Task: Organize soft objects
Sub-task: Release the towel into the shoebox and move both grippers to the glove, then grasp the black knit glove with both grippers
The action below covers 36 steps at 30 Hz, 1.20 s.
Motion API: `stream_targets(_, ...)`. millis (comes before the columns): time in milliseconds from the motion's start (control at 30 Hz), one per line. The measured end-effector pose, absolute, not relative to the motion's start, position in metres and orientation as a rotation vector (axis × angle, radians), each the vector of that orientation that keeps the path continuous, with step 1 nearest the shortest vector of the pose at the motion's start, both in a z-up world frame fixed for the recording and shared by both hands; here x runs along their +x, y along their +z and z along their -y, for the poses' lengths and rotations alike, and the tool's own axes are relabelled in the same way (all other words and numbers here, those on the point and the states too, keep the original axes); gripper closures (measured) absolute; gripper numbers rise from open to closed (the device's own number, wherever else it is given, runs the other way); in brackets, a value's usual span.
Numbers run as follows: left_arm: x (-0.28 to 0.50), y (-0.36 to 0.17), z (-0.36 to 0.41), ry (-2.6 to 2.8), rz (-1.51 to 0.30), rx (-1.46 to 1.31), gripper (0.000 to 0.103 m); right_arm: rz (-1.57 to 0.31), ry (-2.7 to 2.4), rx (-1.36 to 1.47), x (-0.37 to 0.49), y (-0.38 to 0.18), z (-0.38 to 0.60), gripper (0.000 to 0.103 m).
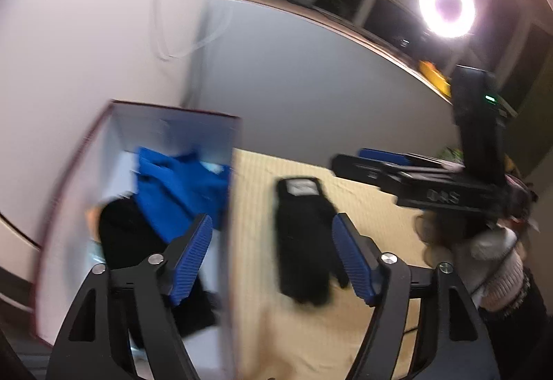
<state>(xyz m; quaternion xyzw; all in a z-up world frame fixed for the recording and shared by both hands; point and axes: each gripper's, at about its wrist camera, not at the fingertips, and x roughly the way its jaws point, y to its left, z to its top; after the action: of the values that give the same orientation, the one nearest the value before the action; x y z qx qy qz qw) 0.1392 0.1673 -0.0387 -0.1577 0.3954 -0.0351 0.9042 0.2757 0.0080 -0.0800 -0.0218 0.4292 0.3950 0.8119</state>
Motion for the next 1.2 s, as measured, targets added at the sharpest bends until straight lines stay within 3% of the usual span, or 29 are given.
stream_targets(133, 0.143, -0.047, -0.133, -0.141, -0.839, -0.321, 0.025, -0.976, 0.825, 0.002, 0.279, -0.099, 0.019, 0.029)
stream_targets(433, 0.163, -0.096, -0.087, -0.179, -0.937, -0.333, 0.024, -1.086, 0.78, 0.055, 0.289, -0.147, 0.053, 0.029)
stream_targets(1200, 0.21, -0.171, -0.082, -0.041, -1.041, -0.31, 0.023, -1.214, 0.867, 0.148, 0.307, -0.208, 0.035, 0.029)
